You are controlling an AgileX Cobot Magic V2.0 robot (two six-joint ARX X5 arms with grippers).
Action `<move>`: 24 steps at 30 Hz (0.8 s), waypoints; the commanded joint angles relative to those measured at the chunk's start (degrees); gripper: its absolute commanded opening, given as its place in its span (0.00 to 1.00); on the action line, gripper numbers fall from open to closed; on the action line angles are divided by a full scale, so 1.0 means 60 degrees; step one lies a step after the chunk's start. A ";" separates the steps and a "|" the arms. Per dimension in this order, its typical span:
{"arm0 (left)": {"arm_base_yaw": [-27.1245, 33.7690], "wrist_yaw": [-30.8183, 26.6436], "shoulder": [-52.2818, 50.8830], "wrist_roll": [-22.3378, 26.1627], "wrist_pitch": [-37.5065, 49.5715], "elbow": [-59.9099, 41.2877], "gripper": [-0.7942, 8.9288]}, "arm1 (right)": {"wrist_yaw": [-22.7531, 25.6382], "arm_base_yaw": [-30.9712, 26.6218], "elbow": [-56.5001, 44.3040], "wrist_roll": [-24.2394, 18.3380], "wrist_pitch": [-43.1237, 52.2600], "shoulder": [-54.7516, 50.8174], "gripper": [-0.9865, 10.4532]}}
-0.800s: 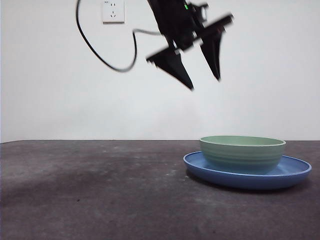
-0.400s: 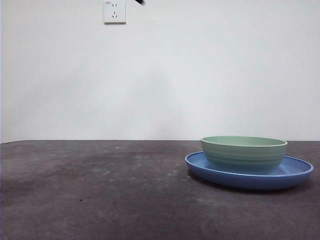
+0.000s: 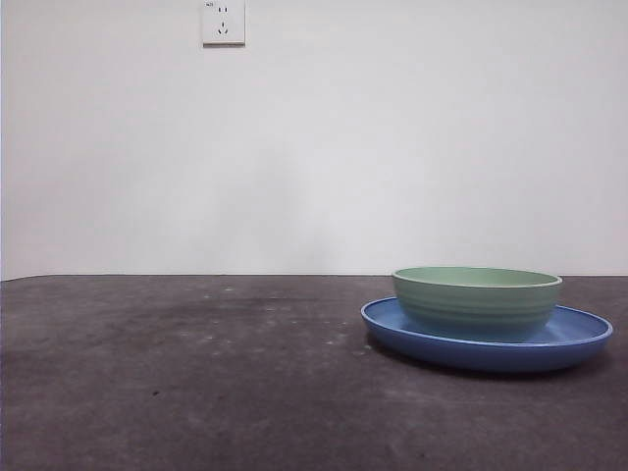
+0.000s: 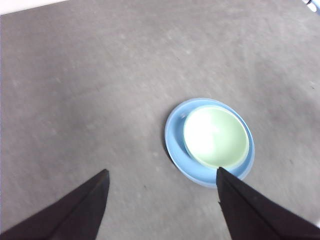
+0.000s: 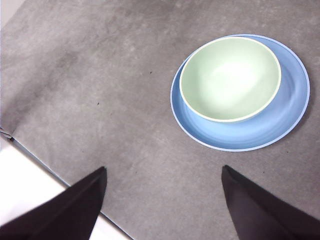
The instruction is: Place the green bowl on the blue plate
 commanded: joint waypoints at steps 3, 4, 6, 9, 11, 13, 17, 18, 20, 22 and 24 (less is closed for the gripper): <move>-0.0036 0.0794 -0.1606 0.0302 0.1045 -0.2867 0.44 | 0.0000 0.0018 0.0186 0.0109 0.0091 0.0066 0.41; -0.0036 0.0911 -0.1891 0.0310 0.1169 -0.3308 0.44 | 0.0000 0.0018 0.0186 0.0109 0.0087 0.0073 0.41; -0.0036 0.1311 -0.2514 0.0353 0.1413 -0.4207 0.44 | 0.0000 0.0018 0.0186 0.0120 0.0087 0.0073 0.41; -0.0036 0.2036 -0.3304 0.0401 0.1756 -0.5286 0.44 | 0.0000 0.0018 0.0186 0.0193 0.0084 0.0073 0.41; -0.0036 0.2586 -0.3818 0.0521 0.2022 -0.5949 0.44 | 0.0000 0.0018 0.0186 0.0255 0.0084 0.0073 0.41; -0.0036 0.2903 -0.4211 0.0656 0.2113 -0.6408 0.44 | 0.0000 0.0018 0.0186 0.0331 0.0080 0.0073 0.41; -0.0036 0.3111 -0.4696 0.0681 0.2051 -0.6852 0.44 | 0.0004 0.0018 0.0182 0.0572 0.0080 0.0076 0.41; -0.0036 0.3180 -0.4743 0.0703 0.2004 -0.6859 0.44 | 0.0007 0.0018 0.0182 0.0634 0.0080 0.0076 0.41; -0.0036 0.3370 -0.4834 0.0696 0.2004 -0.6859 0.44 | 0.0095 0.0018 0.0182 0.0823 0.0084 0.0076 0.41; -0.0036 0.3410 -0.4896 0.0692 0.2007 -0.6856 0.44 | 0.0557 0.0018 0.0182 0.1104 0.0091 0.0080 0.41; -0.0036 0.3410 -0.4932 0.0685 0.2004 -0.6859 0.44 | 0.1603 0.0018 0.0182 0.1428 0.0106 0.0120 0.41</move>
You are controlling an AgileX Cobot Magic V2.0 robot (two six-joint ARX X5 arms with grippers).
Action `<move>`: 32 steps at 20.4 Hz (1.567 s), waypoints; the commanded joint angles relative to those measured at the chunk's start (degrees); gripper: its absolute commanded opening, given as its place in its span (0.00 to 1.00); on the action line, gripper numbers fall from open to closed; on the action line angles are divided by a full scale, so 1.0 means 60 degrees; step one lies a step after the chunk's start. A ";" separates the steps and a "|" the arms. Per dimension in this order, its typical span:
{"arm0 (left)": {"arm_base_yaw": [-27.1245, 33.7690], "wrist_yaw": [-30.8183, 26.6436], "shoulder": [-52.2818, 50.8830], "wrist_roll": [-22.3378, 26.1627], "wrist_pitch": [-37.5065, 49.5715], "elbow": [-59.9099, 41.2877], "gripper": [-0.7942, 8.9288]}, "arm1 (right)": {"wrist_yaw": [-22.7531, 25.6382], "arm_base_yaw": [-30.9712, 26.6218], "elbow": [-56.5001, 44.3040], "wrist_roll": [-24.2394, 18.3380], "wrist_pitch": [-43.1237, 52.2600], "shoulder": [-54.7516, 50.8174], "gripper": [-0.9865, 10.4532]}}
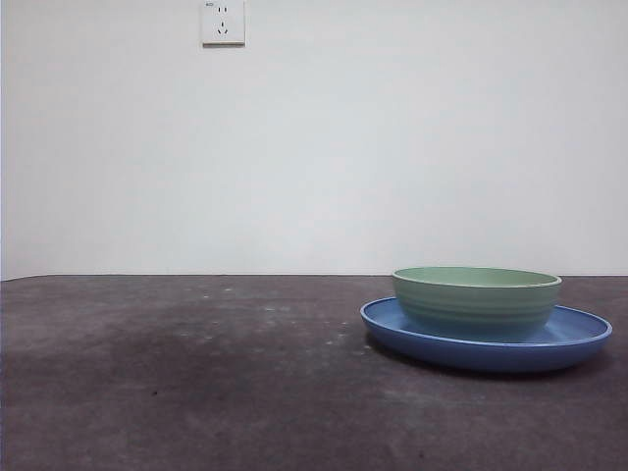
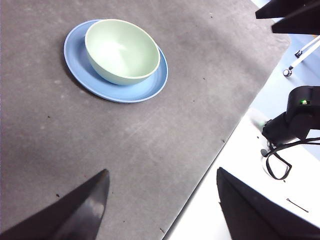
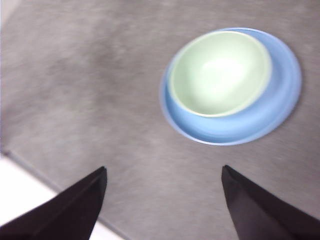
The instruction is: Place the green bowl on the blue plate
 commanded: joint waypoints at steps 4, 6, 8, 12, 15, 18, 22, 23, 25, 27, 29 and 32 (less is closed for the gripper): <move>-0.0044 0.0058 0.0018 0.0120 0.0106 0.0073 0.44 | 0.2565 -0.0058 0.0160 0.0903 0.0270 0.0404 0.41; -0.0044 0.0058 0.0022 0.0127 0.0106 0.0069 0.44 | 0.2805 -0.0164 0.0157 0.0947 0.0499 0.0718 0.41; -0.0044 0.0058 0.0022 0.0127 0.0106 0.0069 0.44 | 0.2798 -0.0328 0.0153 0.0943 0.0809 0.1155 0.41; -0.0044 0.0058 0.0018 0.0124 0.0102 0.0069 0.44 | 0.2754 -0.0645 0.0142 0.0845 0.1322 0.2211 0.41; -0.0044 0.0058 0.0018 0.0127 0.0098 0.0069 0.44 | 0.1974 -0.1195 0.0142 0.0670 0.2076 0.3599 0.41; -0.0044 0.0058 0.0018 0.0124 0.0098 0.0073 0.44 | 0.1282 -0.1541 0.0142 0.0557 0.2834 0.4987 0.41; -0.0044 0.0058 0.0018 0.0124 0.0102 0.0069 0.44 | 0.1275 -0.1570 0.0142 0.0393 0.3577 0.6499 0.38; -0.0044 0.0058 0.0018 0.0120 0.0102 0.0069 0.44 | 0.1260 -0.1570 0.0142 0.0390 0.3825 0.6903 0.34; -0.0044 0.0058 0.0022 0.0117 0.0098 0.0069 0.44 | 0.1158 -0.1570 0.0142 0.0390 0.4215 0.7519 0.33; -0.0044 0.0058 0.0018 0.0117 0.0102 0.0069 0.44 | 0.0670 -0.1570 0.0142 0.0397 0.4557 0.8025 0.33; -0.0044 0.0058 0.0022 0.0117 0.0102 0.0069 0.44 | 0.0495 -0.1512 0.0142 0.0397 0.4885 0.8459 0.32; -0.0044 0.0058 0.0022 0.0117 0.0106 0.0069 0.44 | 0.0535 -0.1446 0.0142 0.0401 0.5169 0.8976 0.31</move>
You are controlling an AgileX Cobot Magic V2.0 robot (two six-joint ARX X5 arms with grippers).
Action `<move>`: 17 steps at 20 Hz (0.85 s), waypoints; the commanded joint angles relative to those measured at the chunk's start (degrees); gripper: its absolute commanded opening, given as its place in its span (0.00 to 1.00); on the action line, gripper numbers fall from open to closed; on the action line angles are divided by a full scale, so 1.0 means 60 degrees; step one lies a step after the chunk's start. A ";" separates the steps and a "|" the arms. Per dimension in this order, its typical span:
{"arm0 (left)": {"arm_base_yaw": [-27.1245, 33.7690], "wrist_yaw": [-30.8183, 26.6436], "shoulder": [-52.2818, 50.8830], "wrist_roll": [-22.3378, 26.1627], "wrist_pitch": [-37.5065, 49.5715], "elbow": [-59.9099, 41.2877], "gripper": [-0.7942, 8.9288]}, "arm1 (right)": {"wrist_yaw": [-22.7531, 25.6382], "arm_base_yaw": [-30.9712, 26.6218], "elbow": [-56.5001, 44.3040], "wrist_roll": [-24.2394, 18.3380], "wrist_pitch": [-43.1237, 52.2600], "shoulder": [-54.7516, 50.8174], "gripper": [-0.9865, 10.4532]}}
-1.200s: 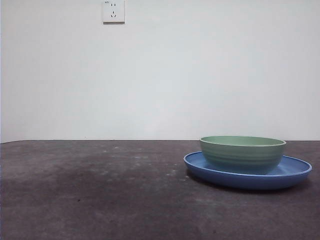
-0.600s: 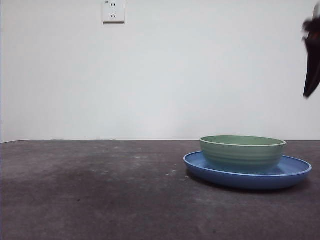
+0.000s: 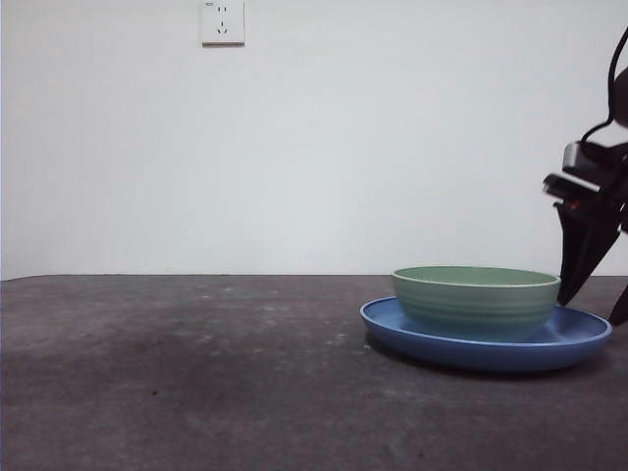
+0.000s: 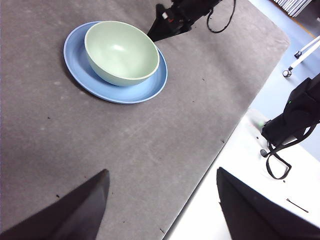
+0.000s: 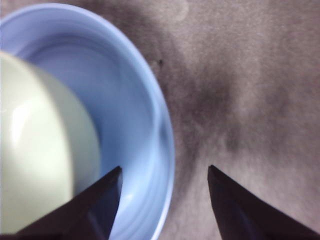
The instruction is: Place the green bowl on the blue plate
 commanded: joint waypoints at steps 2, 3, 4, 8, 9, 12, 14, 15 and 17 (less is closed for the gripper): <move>-0.0044 0.0058 0.0055 0.0113 0.0109 0.0069 0.44 | -0.0029 0.0047 0.0142 -0.0127 0.0211 0.0583 0.25; -0.0044 0.0058 0.0055 0.0113 0.0109 0.0069 0.44 | -0.0044 0.0047 0.0142 -0.0127 0.0266 0.0681 0.23; -0.0044 0.0058 0.0055 0.0113 0.0117 0.0073 0.44 | -0.0047 0.0047 0.0142 -0.0135 0.0302 0.0729 0.20; -0.0044 0.0055 0.0055 0.0113 0.0117 0.0073 0.44 | -0.0040 0.0047 0.0142 -0.0131 0.0430 0.0747 0.09; -0.0044 0.0058 0.0055 0.0113 0.0117 0.0073 0.44 | -0.0040 0.0047 0.0142 -0.0098 0.0459 0.0747 0.09; -0.0044 0.0055 0.0055 0.0113 0.0106 0.0069 0.44 | -0.0495 0.0025 0.0146 -0.0022 0.0510 0.0725 0.09; -0.0044 0.0055 0.0051 0.0106 0.0076 0.0069 0.44 | -0.0790 0.0025 0.0146 0.0098 0.0521 0.0594 0.09; -0.0044 0.0055 0.0051 0.0109 0.0040 0.0069 0.44 | -0.0794 0.0029 0.0146 0.0135 0.0528 0.0459 0.09; -0.0044 0.0051 0.0051 0.0124 -0.0073 0.0069 0.44 | -0.0907 0.0036 0.0146 0.0226 0.0539 0.0146 0.09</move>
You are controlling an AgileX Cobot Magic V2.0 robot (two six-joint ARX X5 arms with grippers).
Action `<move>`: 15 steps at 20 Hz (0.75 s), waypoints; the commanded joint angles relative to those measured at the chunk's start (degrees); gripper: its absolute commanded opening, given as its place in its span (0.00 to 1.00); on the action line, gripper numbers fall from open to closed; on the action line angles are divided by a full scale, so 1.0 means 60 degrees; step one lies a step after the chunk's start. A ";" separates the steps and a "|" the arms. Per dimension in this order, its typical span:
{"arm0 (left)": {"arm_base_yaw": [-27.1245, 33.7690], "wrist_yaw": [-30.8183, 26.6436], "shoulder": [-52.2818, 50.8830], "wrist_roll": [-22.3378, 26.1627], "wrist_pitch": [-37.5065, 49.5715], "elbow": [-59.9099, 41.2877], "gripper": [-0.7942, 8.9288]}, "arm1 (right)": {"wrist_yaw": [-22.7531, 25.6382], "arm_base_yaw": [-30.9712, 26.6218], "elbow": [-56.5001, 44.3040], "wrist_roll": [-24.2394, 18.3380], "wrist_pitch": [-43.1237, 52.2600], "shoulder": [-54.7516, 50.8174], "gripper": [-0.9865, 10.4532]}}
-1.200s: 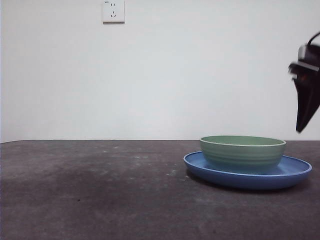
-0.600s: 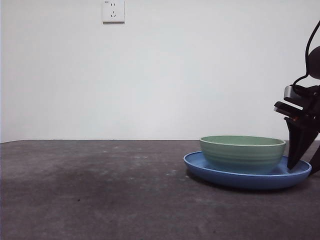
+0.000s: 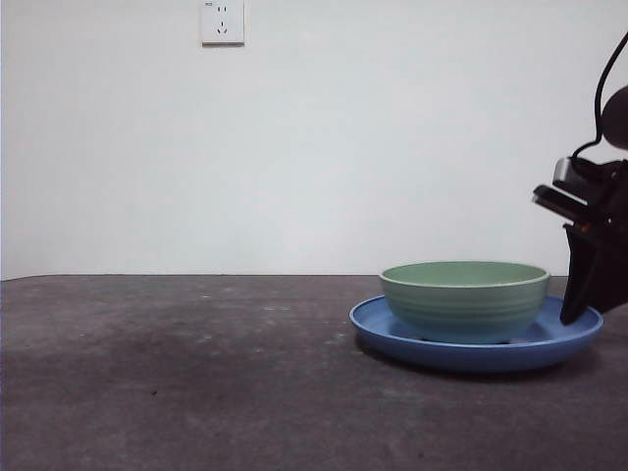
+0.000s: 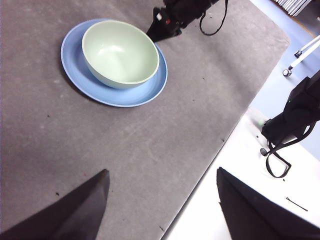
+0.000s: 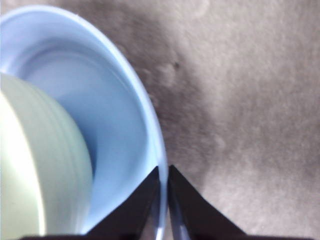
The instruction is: Place the green bowl on the blue plate
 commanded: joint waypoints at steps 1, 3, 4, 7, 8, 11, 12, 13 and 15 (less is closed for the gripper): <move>-0.0044 0.0047 0.0047 0.0124 0.0000 0.0069 0.44 | -0.0375 0.0029 0.0142 0.0182 0.0091 -0.0342 0.09; -0.0044 0.0047 0.0047 0.0127 0.0007 0.0069 0.44 | -0.0586 0.0029 0.0142 0.0364 0.0098 -0.0656 0.09; -0.0044 0.0047 0.0047 0.0127 0.0007 0.0069 0.44 | -0.0637 0.0033 0.0146 0.0390 0.0098 -0.0798 0.09; -0.0044 0.0047 0.0051 0.0127 0.0007 0.0069 0.44 | -0.1031 0.0219 0.0146 0.0703 0.0197 -0.1042 0.09; -0.0044 0.0047 0.0051 0.0127 0.0007 0.0073 0.44 | -0.1024 0.0335 0.0146 0.0860 0.0255 -0.1093 0.09; -0.0044 0.0047 0.0051 0.0127 0.0007 0.0069 0.44 | -0.1013 0.0943 0.0146 0.1231 0.0543 -0.1107 0.09; -0.0044 0.0047 0.0051 0.0127 0.0007 0.0069 0.44 | -0.0947 0.1209 0.0146 0.1421 0.0721 -0.1107 0.09; -0.0044 0.0047 0.0051 0.0127 0.0007 0.0073 0.44 | -0.0838 0.1457 0.0146 0.1599 0.0903 -0.1107 0.09; -0.0044 0.0047 0.0051 0.0127 0.0007 0.0069 0.44 | -0.0488 0.2047 0.0146 0.2004 0.1319 -0.1075 0.09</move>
